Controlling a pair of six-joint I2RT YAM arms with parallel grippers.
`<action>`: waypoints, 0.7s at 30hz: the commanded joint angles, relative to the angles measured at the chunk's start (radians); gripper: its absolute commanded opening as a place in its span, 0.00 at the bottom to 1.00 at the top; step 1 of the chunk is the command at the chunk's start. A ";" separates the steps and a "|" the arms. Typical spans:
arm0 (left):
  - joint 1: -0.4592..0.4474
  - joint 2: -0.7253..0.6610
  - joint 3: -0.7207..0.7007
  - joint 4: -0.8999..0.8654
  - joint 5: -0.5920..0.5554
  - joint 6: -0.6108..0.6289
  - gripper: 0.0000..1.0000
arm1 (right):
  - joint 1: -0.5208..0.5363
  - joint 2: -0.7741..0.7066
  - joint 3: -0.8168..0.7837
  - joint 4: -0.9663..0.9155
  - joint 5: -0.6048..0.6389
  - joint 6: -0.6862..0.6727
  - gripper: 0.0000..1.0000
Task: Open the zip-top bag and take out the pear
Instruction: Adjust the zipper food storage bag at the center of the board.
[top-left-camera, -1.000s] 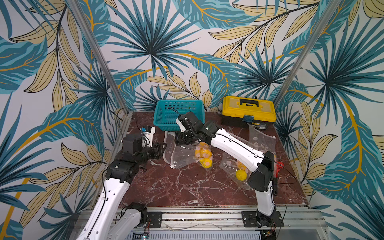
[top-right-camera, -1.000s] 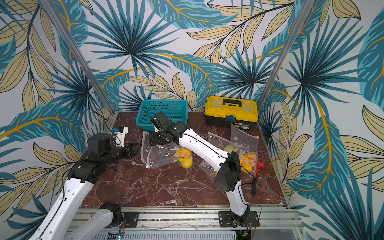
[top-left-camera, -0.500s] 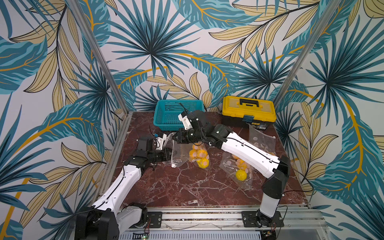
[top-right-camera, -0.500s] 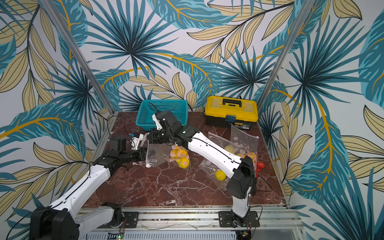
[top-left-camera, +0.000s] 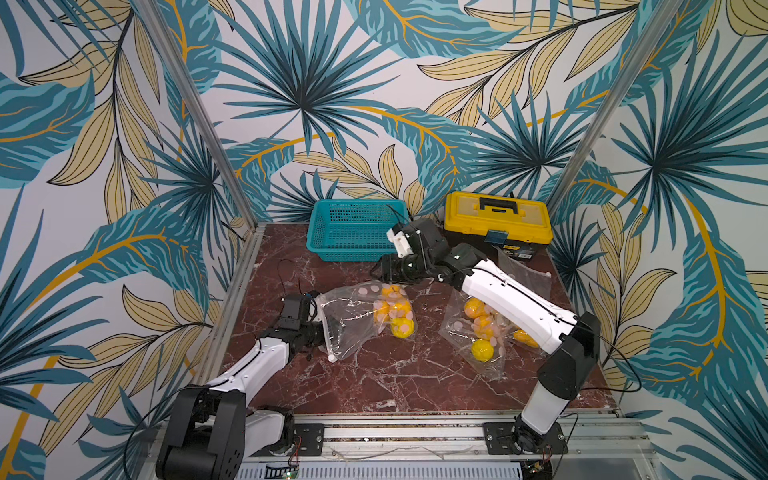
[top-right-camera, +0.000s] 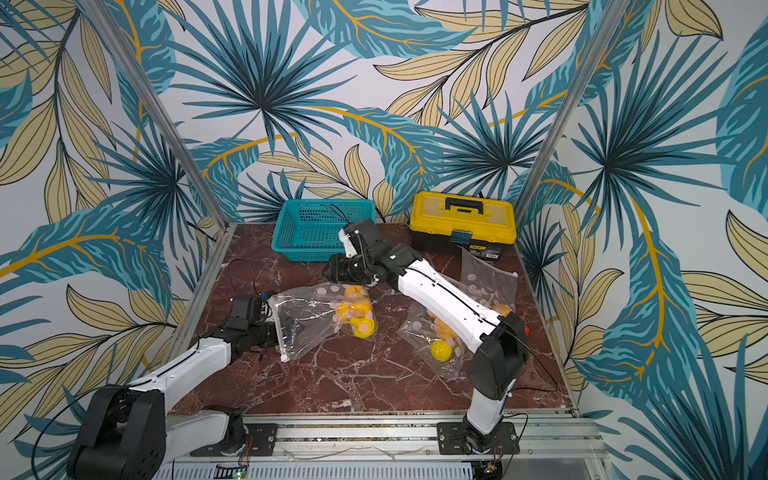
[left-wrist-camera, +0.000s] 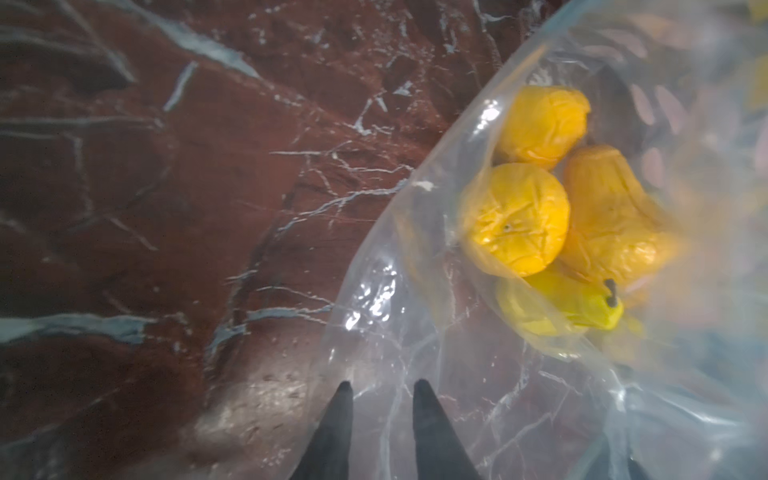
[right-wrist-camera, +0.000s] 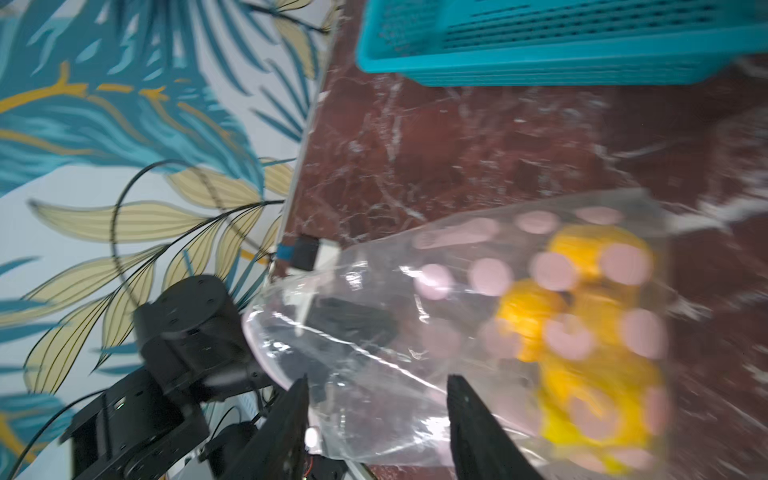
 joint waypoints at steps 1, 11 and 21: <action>0.042 0.018 -0.022 0.056 -0.007 -0.011 0.27 | -0.091 -0.036 -0.129 -0.038 0.036 -0.031 0.61; 0.083 0.100 -0.008 0.056 0.022 -0.037 0.27 | -0.174 0.155 -0.276 0.157 -0.162 -0.006 0.70; 0.088 0.149 0.016 0.055 0.041 -0.036 0.27 | -0.157 0.303 -0.314 0.330 -0.298 0.068 0.63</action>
